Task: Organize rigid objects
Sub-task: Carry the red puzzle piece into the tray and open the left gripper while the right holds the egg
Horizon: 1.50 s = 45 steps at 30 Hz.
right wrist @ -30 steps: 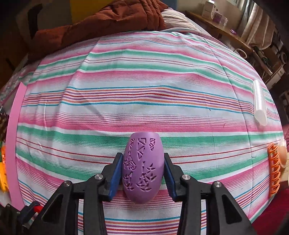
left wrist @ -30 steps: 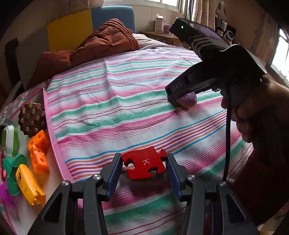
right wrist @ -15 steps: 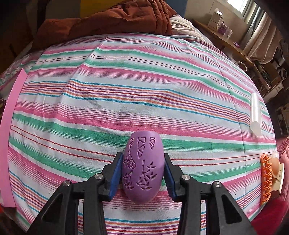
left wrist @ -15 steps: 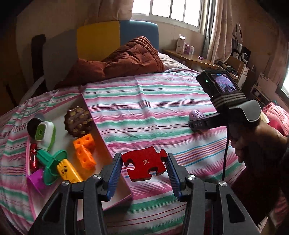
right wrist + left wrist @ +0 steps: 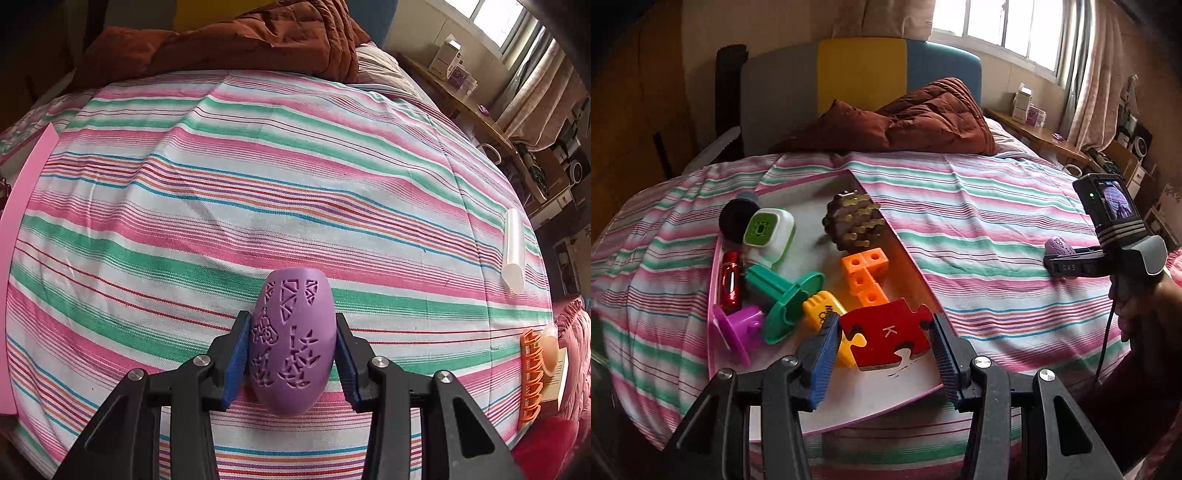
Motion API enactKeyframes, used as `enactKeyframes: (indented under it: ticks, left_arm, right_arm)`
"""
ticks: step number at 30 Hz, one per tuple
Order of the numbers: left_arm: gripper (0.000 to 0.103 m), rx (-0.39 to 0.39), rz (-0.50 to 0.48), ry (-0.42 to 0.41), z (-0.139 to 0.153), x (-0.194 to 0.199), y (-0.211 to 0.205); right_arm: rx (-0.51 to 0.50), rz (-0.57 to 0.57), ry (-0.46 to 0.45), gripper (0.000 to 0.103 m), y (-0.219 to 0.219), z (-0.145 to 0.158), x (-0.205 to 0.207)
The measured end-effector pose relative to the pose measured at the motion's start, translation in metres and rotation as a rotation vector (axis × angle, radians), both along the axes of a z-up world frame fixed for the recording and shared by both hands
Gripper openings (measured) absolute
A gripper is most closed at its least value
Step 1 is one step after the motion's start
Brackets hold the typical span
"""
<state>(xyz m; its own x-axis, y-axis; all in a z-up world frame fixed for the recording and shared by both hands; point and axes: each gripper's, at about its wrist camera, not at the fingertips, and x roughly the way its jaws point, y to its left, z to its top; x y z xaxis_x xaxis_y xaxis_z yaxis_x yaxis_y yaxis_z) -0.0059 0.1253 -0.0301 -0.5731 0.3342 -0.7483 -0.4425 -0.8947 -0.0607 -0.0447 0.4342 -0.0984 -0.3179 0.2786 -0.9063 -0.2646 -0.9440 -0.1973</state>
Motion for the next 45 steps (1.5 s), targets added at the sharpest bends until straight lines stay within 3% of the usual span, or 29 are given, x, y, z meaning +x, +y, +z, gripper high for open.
enactKeyframes:
  ticks: [6,16,22,32,45]
  left_arm:
    - [0.05,0.007,0.072,-0.01,-0.003,-0.006,-0.029]
    - [0.05,0.09,0.205,-0.098,-0.014,-0.018,-0.104]
    - [0.05,0.105,0.169,-0.149,-0.027,-0.017,-0.099]
    - [0.052,0.081,0.141,-0.164,-0.041,-0.033,-0.078]
    - [0.057,0.048,0.18,-0.072,-0.025,-0.021,-0.091]
  right_arm:
    - [0.012,0.005,0.0,0.043,-0.007,0.002,0.004]
    - [0.028,0.012,-0.002,0.043,-0.012,0.004,0.007]
    - [0.032,0.015,-0.003,0.043,-0.013,0.004,0.007]
    - [0.034,0.016,-0.004,0.043,-0.013,0.004,0.006]
    - [0.051,0.023,-0.003,0.042,-0.016,0.004,0.005]
